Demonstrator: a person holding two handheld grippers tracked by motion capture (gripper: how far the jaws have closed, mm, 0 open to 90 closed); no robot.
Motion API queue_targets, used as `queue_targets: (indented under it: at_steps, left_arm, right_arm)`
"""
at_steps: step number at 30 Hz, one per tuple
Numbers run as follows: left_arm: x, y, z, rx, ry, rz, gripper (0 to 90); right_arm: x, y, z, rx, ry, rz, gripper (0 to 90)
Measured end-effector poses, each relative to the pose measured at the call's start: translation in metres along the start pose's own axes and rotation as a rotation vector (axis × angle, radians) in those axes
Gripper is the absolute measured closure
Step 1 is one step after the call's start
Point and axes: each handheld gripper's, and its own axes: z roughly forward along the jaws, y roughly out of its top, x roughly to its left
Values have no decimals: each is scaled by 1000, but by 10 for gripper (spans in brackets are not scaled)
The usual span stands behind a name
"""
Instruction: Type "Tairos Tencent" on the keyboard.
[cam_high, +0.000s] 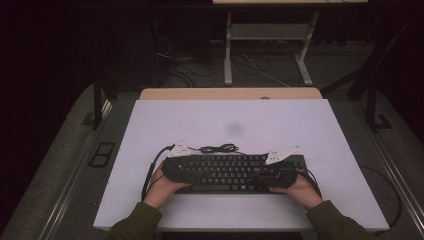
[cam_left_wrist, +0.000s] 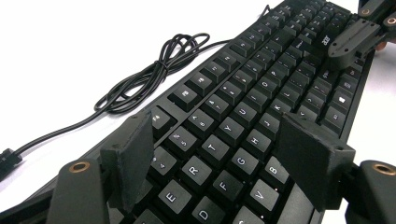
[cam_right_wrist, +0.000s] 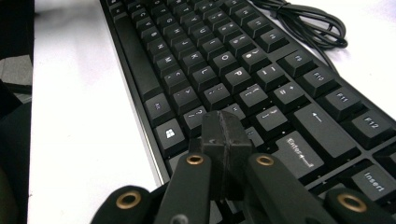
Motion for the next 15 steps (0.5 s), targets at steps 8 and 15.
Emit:
queue_targets:
  at_steps: [8, 15]
  left_arm:
    - [1, 1, -1, -4, 7, -4, 287]
    - [3, 2, 0, -4, 5, -1, 381]
  right_arm:
    - [1, -1, 4, 25, -2, -15, 894]
    - [1, -2, 4, 33, -5, -19, 894]
